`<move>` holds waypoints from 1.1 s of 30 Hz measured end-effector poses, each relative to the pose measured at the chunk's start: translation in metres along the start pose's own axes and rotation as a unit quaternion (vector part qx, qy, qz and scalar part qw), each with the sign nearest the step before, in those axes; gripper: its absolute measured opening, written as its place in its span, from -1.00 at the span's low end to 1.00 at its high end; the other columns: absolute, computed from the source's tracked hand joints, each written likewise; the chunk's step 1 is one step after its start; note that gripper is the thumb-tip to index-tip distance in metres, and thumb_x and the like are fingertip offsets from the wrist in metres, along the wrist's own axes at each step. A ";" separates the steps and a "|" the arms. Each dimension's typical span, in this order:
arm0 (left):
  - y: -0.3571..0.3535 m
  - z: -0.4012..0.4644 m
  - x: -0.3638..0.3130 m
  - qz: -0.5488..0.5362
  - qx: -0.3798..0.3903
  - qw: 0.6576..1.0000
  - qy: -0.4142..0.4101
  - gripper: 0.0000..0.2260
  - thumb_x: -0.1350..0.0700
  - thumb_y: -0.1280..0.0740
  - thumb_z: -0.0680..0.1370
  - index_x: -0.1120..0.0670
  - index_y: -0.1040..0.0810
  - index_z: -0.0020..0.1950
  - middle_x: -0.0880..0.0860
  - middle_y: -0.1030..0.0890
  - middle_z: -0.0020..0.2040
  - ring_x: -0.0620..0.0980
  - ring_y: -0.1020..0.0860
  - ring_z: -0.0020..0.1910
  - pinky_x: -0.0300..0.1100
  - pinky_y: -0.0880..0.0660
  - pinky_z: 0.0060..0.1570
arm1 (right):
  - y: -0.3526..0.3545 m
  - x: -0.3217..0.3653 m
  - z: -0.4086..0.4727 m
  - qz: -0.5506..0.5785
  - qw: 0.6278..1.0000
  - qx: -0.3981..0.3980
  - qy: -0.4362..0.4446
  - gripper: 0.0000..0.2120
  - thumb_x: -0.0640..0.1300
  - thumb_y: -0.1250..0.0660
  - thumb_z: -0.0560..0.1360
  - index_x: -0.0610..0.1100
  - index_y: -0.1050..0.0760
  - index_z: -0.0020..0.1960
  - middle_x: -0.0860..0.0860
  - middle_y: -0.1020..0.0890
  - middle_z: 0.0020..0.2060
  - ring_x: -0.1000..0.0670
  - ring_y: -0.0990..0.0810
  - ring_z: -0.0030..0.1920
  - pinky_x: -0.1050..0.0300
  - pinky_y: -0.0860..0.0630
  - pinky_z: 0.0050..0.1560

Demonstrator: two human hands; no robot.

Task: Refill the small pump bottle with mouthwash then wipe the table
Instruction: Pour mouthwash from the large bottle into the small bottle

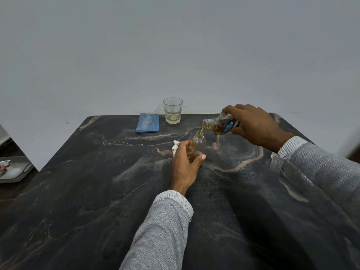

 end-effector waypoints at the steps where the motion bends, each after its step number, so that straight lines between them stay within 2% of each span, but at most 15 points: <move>1: 0.000 0.000 0.000 0.001 0.000 1.000 0.000 -0.58 0.16 -0.49 0.44 -0.11 -0.40 0.18 -0.15 -0.55 0.05 -0.24 -0.58 0.01 -0.35 -0.51 -0.02 | 0.000 0.000 0.000 -0.001 1.000 0.000 0.001 -0.49 -0.07 -0.47 0.44 -0.06 -0.38 0.33 -0.10 -0.59 0.14 -0.15 -0.55 0.08 -0.04 -0.48 0.01; 9: -0.001 0.001 0.004 0.007 -0.003 1.000 0.000 -0.57 0.14 -0.50 0.43 -0.05 -0.42 0.21 -0.05 -0.55 0.10 -0.12 -0.57 0.09 -0.14 -0.54 0.13 | 0.000 0.000 0.001 -0.004 1.000 -0.003 0.003 -0.49 -0.07 -0.47 0.43 -0.05 -0.38 0.32 -0.10 -0.59 0.12 -0.15 -0.55 0.06 -0.01 -0.46 -0.02; 15: 0.000 0.001 0.004 0.008 -0.004 1.000 -0.003 -0.59 0.14 -0.50 0.43 -0.10 -0.41 0.18 -0.10 -0.56 0.07 -0.18 -0.57 0.06 -0.26 -0.52 0.06 | -0.001 -0.001 0.002 -0.006 1.000 -0.005 0.009 -0.48 -0.07 -0.48 0.43 -0.05 -0.38 0.32 -0.10 -0.60 0.11 -0.15 -0.55 0.04 0.00 -0.45 -0.04; 23: 0.000 0.001 0.002 0.006 -0.003 1.000 -0.007 -0.59 0.16 -0.49 0.43 -0.07 -0.41 0.19 -0.06 -0.57 0.10 -0.14 -0.57 0.09 -0.20 -0.52 0.13 | 0.000 -0.001 0.002 -0.011 1.000 -0.009 0.012 -0.49 -0.07 -0.48 0.42 -0.06 -0.39 0.31 -0.11 -0.60 0.10 -0.16 -0.56 0.04 0.01 -0.45 -0.05; 33: 0.000 0.001 0.002 0.009 0.000 1.000 -0.003 -0.58 0.14 -0.49 0.43 -0.09 -0.41 0.19 -0.09 -0.56 0.13 -0.19 -0.56 0.10 -0.31 -0.48 0.07 | 0.002 0.001 0.003 -0.017 1.000 -0.007 0.012 -0.48 -0.08 -0.48 0.42 -0.06 -0.39 0.32 -0.11 -0.60 0.12 -0.17 -0.56 0.06 -0.02 -0.46 -0.02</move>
Point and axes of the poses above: each hand's wrist, its own z-axis towards the middle knuckle, its own y-axis out of the back of the hand, x = y × z, the point moved 1 cm from there along z, towards the middle knuckle
